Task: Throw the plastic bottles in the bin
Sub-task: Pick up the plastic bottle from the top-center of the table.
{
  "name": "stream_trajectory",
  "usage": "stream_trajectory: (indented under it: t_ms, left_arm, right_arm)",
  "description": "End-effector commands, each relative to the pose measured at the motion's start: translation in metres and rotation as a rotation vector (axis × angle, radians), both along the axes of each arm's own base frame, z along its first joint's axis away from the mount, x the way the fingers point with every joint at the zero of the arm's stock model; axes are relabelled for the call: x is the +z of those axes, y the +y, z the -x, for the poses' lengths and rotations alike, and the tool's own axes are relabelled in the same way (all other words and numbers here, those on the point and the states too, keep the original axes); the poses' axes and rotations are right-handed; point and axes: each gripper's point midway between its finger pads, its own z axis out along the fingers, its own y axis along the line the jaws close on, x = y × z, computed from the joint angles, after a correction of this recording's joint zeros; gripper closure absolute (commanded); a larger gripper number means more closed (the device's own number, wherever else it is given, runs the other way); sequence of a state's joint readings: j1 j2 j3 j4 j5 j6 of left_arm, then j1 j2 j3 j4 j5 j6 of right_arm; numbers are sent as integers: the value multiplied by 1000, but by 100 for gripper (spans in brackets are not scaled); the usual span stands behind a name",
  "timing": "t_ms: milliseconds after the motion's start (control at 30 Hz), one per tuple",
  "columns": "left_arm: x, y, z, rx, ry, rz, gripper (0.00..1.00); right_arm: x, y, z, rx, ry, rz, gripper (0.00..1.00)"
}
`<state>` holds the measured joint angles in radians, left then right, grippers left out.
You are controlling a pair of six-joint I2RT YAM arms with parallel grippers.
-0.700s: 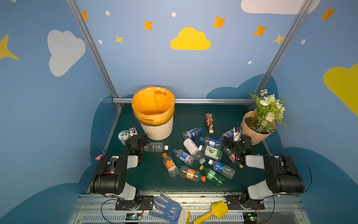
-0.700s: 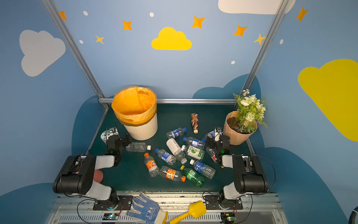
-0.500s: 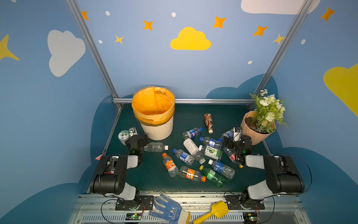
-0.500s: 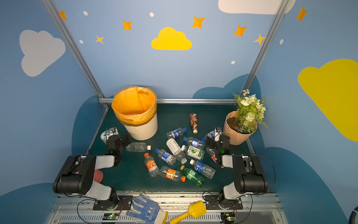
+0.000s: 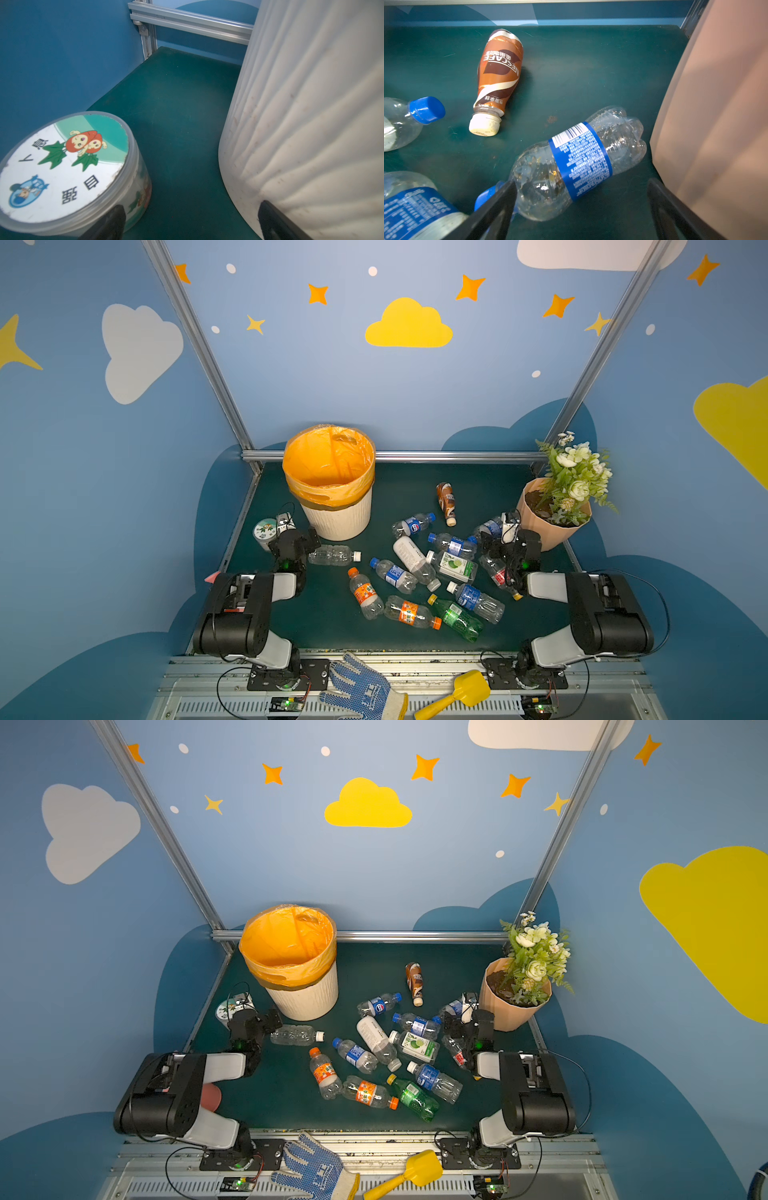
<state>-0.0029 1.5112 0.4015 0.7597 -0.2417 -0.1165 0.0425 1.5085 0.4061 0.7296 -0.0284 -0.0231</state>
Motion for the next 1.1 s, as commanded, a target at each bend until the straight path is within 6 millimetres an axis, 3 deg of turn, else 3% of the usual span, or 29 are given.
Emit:
stream_trajectory:
  t_ms: [0, 200, 267, 367, 533, 600, 800, 900, 967, 1067]
  left_arm:
    - [1, 3, -1, 17, -9, -1, 0]
    - [1, 3, 0, 17, -7, -1, 0]
    - [1, 3, 0, 17, -8, -1, 0]
    - [1, 3, 0, 18, -9, -2, 0]
    - [2, 4, 0, 21, -15, -1, 0]
    - [7, 7, 1, 43, -10, 2, 0]
    - [14, 5, 15, 37, -83, 4, 0]
    - [18, 5, 11, 34, -87, 3, 0]
    - [34, 7, 4, 34, -50, 3, 0]
    - [63, 4, 9, 28, -39, 36, 0]
  right_arm:
    - [14, 1, -8, 6, -45, -15, 5]
    - [15, 1, -7, 5, -48, -15, 5]
    - [25, 2, -13, 7, -66, -17, 5]
    - [42, 1, -21, -24, 166, -52, 5]
    - [74, 42, -28, 125, 353, -175, 8]
    - [78, 53, -34, 125, 392, -190, 8]
    - [71, 73, -62, 127, 457, -177, 8]
    - [58, 85, -77, 143, 522, -179, 8]
    - [50, 93, -86, 152, 558, -166, 8]
    - [38, 103, -102, 149, 572, -165, 8]
